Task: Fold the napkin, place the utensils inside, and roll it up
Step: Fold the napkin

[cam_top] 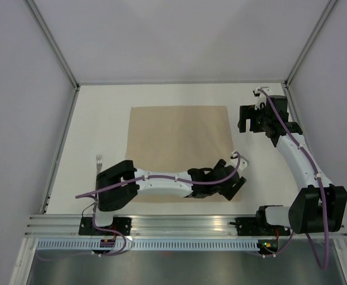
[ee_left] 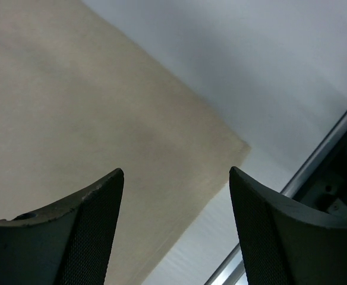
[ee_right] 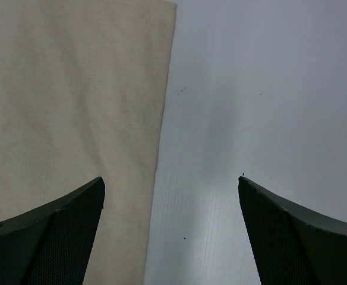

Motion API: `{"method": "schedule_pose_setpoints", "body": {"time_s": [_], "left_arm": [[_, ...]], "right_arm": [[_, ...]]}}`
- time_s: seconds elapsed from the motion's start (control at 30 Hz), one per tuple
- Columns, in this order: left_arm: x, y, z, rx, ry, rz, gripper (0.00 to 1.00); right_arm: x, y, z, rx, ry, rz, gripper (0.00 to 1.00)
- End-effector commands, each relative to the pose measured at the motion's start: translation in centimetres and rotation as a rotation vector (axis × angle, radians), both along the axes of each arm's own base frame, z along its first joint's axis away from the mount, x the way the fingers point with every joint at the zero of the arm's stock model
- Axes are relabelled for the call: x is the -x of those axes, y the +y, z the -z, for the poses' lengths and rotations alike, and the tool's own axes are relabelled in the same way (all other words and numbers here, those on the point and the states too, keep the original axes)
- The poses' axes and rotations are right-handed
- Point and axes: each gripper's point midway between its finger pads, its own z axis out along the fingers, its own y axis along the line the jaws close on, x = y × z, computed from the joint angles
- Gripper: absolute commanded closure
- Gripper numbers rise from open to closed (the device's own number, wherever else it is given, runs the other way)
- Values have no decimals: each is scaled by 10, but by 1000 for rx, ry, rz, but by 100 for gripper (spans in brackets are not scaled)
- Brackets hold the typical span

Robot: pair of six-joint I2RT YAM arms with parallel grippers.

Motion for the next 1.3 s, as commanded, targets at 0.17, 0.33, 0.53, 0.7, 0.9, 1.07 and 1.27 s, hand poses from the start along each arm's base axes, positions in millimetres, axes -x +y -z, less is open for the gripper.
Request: {"method": "schedule_pose_setpoints", "body": {"time_s": [0.17,0.33,0.53,0.7,0.9,1.07,1.27], "left_arm": [[34,-65,8,52,5,58,32],[38,-70,23,36,26,67,36],[39,-72,35,20,21,77,37],[40,-77,42,20,7,92,37],[41,-78,56,2,5,89,42],[42,-77,62,-10,-3,85,55],[45,-77,62,-8,1,88,81]], "right_arm": [[-7,-6,-13,11,-26,43,2],[-7,-5,-12,9,-19,41,2],[-6,-3,-9,3,-11,31,2],[-6,-3,-9,2,-10,30,2],[-5,-2,-8,-2,-5,27,3],[-5,-2,-7,-5,-5,23,3],[-5,-1,-7,-6,-2,22,4]]}}
